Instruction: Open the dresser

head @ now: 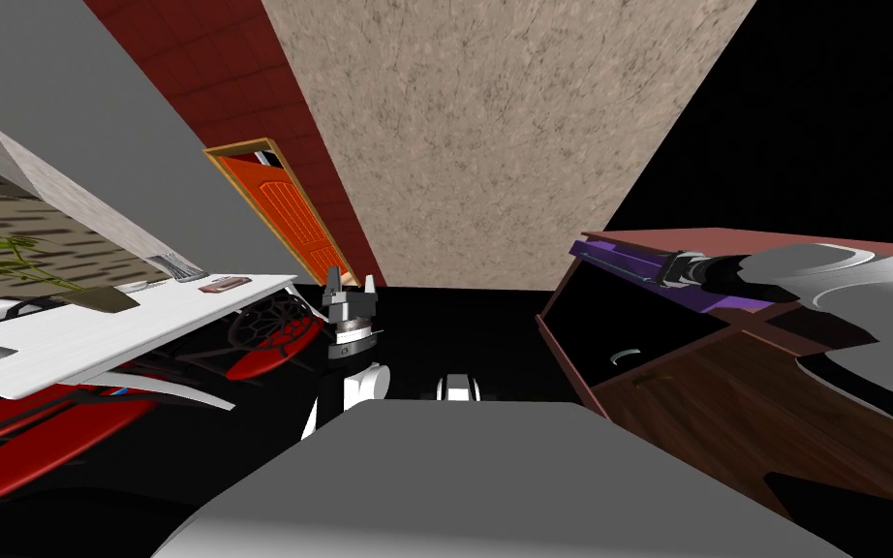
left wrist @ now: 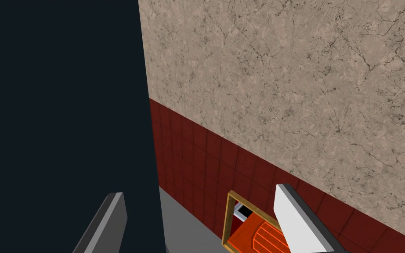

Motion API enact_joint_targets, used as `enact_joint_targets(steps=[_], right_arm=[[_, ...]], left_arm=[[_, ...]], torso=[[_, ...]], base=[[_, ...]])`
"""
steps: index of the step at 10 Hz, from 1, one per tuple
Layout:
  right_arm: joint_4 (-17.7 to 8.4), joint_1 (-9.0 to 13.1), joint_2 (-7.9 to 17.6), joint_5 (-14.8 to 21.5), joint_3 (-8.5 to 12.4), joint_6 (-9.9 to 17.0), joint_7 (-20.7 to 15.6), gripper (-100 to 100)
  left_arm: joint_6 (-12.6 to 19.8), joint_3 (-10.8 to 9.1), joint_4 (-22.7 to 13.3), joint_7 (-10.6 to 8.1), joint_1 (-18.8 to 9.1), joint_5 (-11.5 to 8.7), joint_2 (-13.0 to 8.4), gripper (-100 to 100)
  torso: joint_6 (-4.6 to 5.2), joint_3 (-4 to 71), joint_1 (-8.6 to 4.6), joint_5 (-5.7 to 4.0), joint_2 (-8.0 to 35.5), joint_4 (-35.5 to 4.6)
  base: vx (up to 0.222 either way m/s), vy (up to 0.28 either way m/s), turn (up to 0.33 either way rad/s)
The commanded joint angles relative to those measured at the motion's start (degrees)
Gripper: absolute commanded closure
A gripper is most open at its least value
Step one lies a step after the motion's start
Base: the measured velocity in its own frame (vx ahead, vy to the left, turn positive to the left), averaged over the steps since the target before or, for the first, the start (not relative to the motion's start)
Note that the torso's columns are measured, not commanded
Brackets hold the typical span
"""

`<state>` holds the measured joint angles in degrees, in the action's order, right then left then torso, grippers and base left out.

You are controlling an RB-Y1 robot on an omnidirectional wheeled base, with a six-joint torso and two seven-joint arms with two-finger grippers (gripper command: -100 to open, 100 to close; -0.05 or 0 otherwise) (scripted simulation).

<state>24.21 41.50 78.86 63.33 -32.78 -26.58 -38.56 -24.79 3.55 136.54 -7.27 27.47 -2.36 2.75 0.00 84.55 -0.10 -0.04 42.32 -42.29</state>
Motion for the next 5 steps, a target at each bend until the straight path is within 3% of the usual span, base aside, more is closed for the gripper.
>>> enact_joint_targets(steps=[1,5], right_arm=[[0.02,-0.01,0.0,0.0,0.0,0.01,0.01,0],[0.02,-0.01,0.0,0.0,0.0,0.01,0.01,0]], left_arm=[[0.0,0.0,0.0,0.0,0.0,0.0,0.0,0],[0.0,0.0,0.0,0.0,0.0,0.0,0.0,0]], torso=[[0.01,-0.01,-0.01,0.0,0.01,-0.01],[0.0,0.02,0.11,0.04,-0.04,0.01]], base=[[0.0,0.0,0.0],[0.0,0.0,0.0]])
